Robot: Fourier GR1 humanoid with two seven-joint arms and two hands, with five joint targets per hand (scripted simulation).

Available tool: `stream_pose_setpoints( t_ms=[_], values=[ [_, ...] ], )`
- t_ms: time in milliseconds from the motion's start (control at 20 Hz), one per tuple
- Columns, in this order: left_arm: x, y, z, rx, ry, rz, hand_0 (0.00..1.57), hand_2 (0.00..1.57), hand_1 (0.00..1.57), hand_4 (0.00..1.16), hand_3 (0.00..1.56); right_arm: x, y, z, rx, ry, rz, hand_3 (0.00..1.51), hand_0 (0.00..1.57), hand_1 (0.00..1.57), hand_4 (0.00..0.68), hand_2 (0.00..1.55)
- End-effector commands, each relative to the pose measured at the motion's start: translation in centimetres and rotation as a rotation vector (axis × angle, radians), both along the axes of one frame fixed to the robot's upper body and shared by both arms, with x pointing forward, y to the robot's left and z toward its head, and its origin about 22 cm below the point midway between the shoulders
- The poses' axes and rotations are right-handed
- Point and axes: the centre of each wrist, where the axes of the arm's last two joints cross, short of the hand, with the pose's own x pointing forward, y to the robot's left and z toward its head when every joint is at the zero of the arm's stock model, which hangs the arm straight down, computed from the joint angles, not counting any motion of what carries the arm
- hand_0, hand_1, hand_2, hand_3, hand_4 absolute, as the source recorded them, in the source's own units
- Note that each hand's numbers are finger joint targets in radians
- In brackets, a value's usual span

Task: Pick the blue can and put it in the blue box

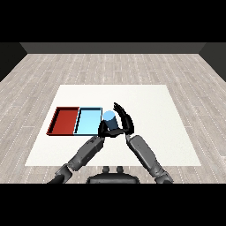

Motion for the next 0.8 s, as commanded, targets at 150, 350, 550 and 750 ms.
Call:
stream_pose_setpoints(
  t_ms=[150, 350, 550, 750],
  values=[
    [0.0, 1.7, -0.7, 0.025, -0.001, 0.039, 1.57, 1.57, 1.57, 1.15, 1.54, -0.8, -4.8, 0.3, 0.073, -0.06, -0.031, 0.0, 0.0, 0.0, 0.0, 0.0],
    [2.6, 3.0, 0.1, 0.076, -0.047, 0.09, 1.57, 1.57, 1.57, 1.15, 1.53, -1.6, -7.9, 0.1, 0.23, -0.081, -0.123, 0.0, 0.0, 0.0, 0.0, 0.0],
    [3.6, 6.3, 2.4, 0.192, -0.052, 0.15, 1.57, 1.57, 1.57, 1.15, 1.52, -1.8, -10.5, -0.7, 0.263, -0.074, -0.209, 0.0, 0.0, 0.0, 0.0, 0.0],
    [5.4, 10.3, 4.0, 0.245, 0.017, 0.236, 1.57, 1.57, 1.57, 1.15, 1.52, -1.6, -11.9, -0.2, 0.289, -0.062, -0.218, 0.0, 0.0, 0.0, 0.0, 0.0]
  ],
)
